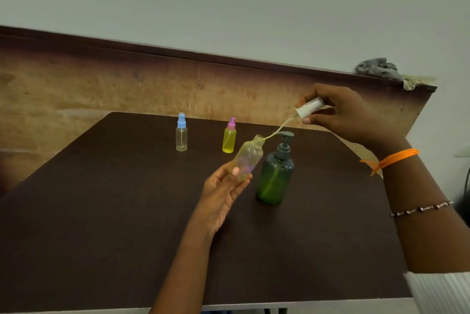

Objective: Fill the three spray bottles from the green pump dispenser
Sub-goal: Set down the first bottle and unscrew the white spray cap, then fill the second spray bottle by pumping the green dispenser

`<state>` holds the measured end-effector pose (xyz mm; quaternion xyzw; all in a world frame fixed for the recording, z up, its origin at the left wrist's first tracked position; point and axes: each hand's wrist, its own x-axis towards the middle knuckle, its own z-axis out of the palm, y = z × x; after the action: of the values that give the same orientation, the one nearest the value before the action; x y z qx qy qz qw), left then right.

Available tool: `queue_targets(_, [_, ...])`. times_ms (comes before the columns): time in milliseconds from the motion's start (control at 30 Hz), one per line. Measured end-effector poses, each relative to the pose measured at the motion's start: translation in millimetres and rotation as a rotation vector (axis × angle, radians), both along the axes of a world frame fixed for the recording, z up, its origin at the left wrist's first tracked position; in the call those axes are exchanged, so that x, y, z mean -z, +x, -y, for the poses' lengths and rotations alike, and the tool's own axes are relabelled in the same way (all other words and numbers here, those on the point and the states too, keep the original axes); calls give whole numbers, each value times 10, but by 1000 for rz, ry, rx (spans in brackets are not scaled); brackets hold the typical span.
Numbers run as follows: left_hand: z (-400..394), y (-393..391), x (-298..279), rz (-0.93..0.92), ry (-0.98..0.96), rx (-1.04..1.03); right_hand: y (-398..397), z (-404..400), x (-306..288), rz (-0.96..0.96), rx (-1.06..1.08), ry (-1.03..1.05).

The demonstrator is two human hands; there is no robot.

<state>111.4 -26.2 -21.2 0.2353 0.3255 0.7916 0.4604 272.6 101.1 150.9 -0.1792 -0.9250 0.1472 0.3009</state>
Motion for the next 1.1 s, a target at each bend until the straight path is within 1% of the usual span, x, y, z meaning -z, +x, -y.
queue_targets(200, [-17,-7,31,-8,31,1,313,-62,-116,3,-25,-258])
queue_targets(300, [-36,-10,57,-18,30,0,400,-96,-42,-110,-22,-369])
queue_targets(433, [-73,-18,106,-41,4,-39,320,-210,313,-279,127,-500])
queue_targets(567, [-110,-14,140,-51,-14,-69,191,-305,813,-327,333,-574])
queue_targets(667, [-121,-5,159,-87,-34,-67,140,-327,1166,-383,503,-563])
queue_targets(733, [-127,-7,162,-101,-39,-71,120,-293,1353,-354,621,-503])
queue_targets(800, [-133,-14,163,-83,-31,-74,93,-245,1533,-300,672,-456])
queue_targets(967, [-155,-9,161,-34,-14,-60,38,-147,1852,-47,666,-338])
queue_targets(1100, [-161,-6,161,-25,-2,-47,24,-64,1940,42,635,-353])
